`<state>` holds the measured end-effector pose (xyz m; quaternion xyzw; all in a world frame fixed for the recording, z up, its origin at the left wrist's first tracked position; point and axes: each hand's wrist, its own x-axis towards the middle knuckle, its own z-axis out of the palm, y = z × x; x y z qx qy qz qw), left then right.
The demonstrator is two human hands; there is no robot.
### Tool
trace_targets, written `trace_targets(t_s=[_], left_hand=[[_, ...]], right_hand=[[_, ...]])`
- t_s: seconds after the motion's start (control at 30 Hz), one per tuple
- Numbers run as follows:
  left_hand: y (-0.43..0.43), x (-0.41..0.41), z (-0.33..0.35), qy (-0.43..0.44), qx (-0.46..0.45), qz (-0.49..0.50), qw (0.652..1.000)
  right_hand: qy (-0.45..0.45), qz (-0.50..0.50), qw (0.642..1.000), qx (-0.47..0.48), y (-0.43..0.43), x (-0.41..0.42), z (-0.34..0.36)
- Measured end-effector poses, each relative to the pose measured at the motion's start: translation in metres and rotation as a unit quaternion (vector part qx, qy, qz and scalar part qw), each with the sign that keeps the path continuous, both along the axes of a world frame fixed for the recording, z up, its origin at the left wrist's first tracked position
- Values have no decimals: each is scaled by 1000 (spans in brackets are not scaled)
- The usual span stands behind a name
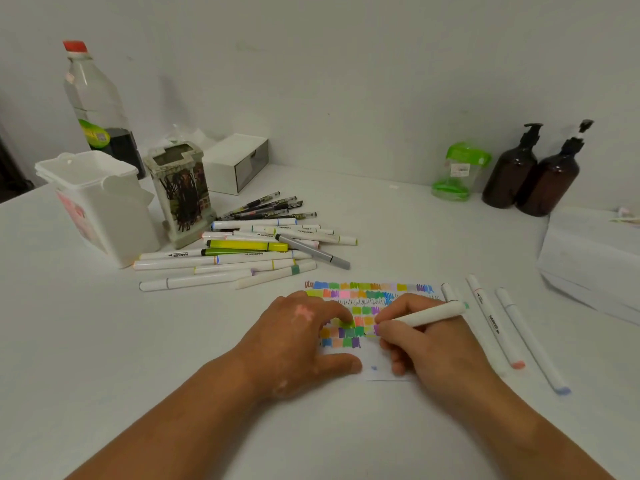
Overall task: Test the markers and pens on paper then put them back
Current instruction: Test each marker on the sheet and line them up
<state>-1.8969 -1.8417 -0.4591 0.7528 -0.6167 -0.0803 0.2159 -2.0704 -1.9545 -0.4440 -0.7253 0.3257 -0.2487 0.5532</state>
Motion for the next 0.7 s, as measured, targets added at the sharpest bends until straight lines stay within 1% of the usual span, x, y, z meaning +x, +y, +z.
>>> trace_targets(t_s=[0.1,0.2,0.37,0.5,0.63,0.7], left_hand=[[-1,1,-1,-6,7,0,1000],[-2,1,-2,-4,17,0,1000],[-2,2,-4,-6,22,5,1000],[-3,2,-5,-7,26,7,1000],[-4,2,-4,-1,28,11,1000],[-4,2,-4,-1,29,11,1000]], right_hand=[[71,-11,995,-74,-2,-2,-3],[104,-6,989,-109,-2,-2,-3],[118,-1,984,-135,-1,-1,-3],[127,17,983,-133,-1,-3,-1],[119,1,983,-142,-1,-2,-1],[124,14,983,-137,-1,-2,-1]])
